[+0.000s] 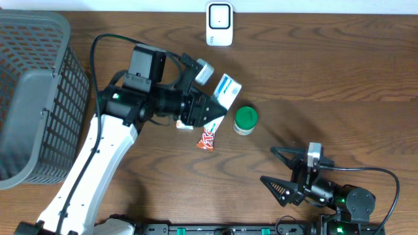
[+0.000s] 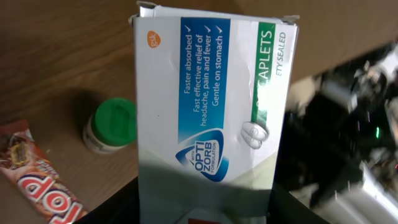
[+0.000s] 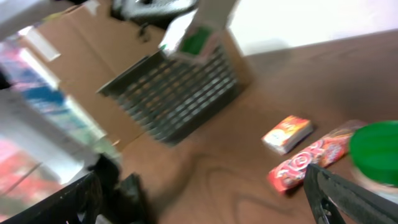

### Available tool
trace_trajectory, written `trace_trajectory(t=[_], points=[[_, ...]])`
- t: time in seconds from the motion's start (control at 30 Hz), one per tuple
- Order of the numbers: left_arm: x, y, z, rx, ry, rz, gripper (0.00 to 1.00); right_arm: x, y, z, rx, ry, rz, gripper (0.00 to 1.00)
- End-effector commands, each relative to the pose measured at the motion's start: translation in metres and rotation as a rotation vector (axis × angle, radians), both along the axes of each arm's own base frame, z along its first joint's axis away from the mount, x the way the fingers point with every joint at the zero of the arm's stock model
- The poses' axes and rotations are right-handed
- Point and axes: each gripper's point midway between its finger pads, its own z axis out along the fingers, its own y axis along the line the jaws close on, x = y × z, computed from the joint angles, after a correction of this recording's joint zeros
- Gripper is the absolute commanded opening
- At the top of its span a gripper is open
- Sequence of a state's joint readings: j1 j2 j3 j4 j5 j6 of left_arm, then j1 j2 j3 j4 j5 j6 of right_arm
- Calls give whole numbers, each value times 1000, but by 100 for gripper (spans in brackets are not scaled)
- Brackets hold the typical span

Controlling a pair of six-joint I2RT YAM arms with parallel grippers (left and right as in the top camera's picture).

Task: Scan the item barcode
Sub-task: 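Lift caplets box out of basket and carry it toward table center, then reach right gripper toward caplets box held by left gripper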

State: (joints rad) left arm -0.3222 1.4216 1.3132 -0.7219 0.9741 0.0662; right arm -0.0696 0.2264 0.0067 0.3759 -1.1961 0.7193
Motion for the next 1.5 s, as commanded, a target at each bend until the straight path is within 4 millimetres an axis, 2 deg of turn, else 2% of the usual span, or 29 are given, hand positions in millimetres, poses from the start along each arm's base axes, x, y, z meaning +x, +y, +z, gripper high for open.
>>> trace_trajectory(t=[0.0, 0.07, 0.17, 0.23, 0.3, 0.4, 0.43, 0.53, 0.67, 0.7, 0.73, 0.8, 0.87, 1.03, 1.1, 1.23, 1.37, 1.47], points=[[9, -6, -5, -40, 201, 96, 54, -8, 4, -3, 42, 122, 62, 99], [17, -9, -9, -51, 252, 129, 54, 4, -1, -4, 118, 265, -6, 99], [28, -12, -16, -65, 309, 165, 53, 21, -10, -15, 306, 628, -99, 99], [33, -14, -18, -73, 334, 183, 53, 23, -11, -23, 421, 873, -102, 99], [38, -15, -18, -83, 348, 197, 54, 23, -10, -23, 484, 986, -89, 99], [41, -16, -15, -102, 383, 225, 53, 33, -17, -11, 393, 699, -155, 99], [42, -17, -14, -107, 395, 234, 54, 39, -22, -12, 398, 678, -199, 99], [43, -17, -13, -113, 405, 241, 53, 47, -28, -24, 495, 853, -249, 99], [43, -17, -13, -117, 421, 251, 53, 51, -27, -28, 497, 876, -255, 98], [44, -17, -12, -119, 417, 251, 53, 53, -27, -21, 493, 826, -248, 98], [44, -18, -12, -121, 413, 250, 54, 54, -25, -5, 495, 740, -223, 99], [45, -18, -11, -122, 409, 250, 53, 52, -22, 13, 517, 679, -183, 99], [45, -18, -10, -125, 413, 253, 53, 51, -15, 21, 557, 706, -138, 99], [47, -19, -9, -131, 411, 256, 53, 59, 7, -18, 540, 948, -135, 99], [47, -19, -9, -132, 418, 259, 54, 62, 15, -23, 544, 978, -131, 99], [47, -19, -9, -132, 418, 259, 53, 73, 32, 4, 595, 862, -84, 99], [47, -19, -9, -133, 425, 262, 53, 93, 65, -1, 503, 890, -40, 99], [47, -19, -9, -133, 426, 263, 53, 107, 82, 14, 431, 743, 42, 99]])
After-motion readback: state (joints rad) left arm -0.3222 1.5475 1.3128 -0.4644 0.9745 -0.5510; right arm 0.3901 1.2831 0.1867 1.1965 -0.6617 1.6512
